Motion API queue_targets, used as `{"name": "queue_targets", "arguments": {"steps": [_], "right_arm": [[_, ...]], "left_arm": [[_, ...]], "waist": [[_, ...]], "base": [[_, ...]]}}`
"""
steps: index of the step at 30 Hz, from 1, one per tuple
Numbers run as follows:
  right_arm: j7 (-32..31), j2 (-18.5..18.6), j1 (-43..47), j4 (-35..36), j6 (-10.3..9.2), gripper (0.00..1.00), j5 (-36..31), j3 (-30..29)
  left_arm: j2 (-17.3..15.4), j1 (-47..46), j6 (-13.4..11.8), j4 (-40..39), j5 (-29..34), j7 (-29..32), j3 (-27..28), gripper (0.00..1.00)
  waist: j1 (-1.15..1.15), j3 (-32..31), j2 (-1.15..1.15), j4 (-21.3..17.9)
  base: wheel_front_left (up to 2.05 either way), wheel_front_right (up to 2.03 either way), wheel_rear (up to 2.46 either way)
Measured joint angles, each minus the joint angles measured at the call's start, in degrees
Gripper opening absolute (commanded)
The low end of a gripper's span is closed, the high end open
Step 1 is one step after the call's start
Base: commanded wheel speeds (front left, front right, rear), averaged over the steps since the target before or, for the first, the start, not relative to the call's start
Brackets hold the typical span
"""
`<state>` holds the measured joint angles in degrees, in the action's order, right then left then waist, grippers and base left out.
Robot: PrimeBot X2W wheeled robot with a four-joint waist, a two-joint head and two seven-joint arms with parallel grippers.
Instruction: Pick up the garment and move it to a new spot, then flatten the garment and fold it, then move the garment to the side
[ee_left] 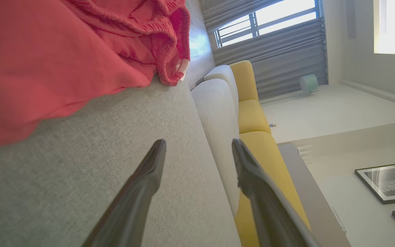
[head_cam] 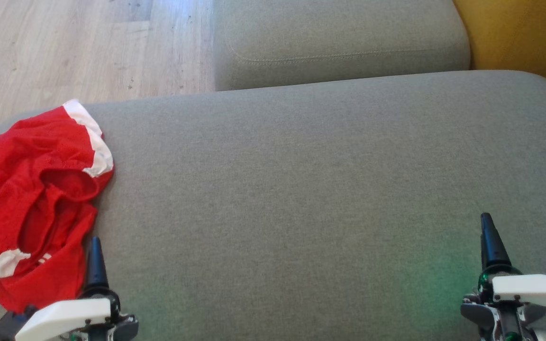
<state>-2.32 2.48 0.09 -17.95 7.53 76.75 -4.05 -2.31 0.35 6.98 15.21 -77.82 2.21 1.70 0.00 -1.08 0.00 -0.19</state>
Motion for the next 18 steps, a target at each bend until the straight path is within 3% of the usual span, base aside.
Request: {"name": "queue_targets", "arguments": {"steps": [18], "right_arm": [[3.0,0.0,0.5,1.7,0.0,1.0,-14.9,4.2]], "left_arm": [[0.0,1.6,-1.8,-3.4,15.5,-2.9,-3.3,1.0]], "waist": [[0.0,-1.2,0.0,-0.4]], "base": [[0.0,0.0,0.0]]}}
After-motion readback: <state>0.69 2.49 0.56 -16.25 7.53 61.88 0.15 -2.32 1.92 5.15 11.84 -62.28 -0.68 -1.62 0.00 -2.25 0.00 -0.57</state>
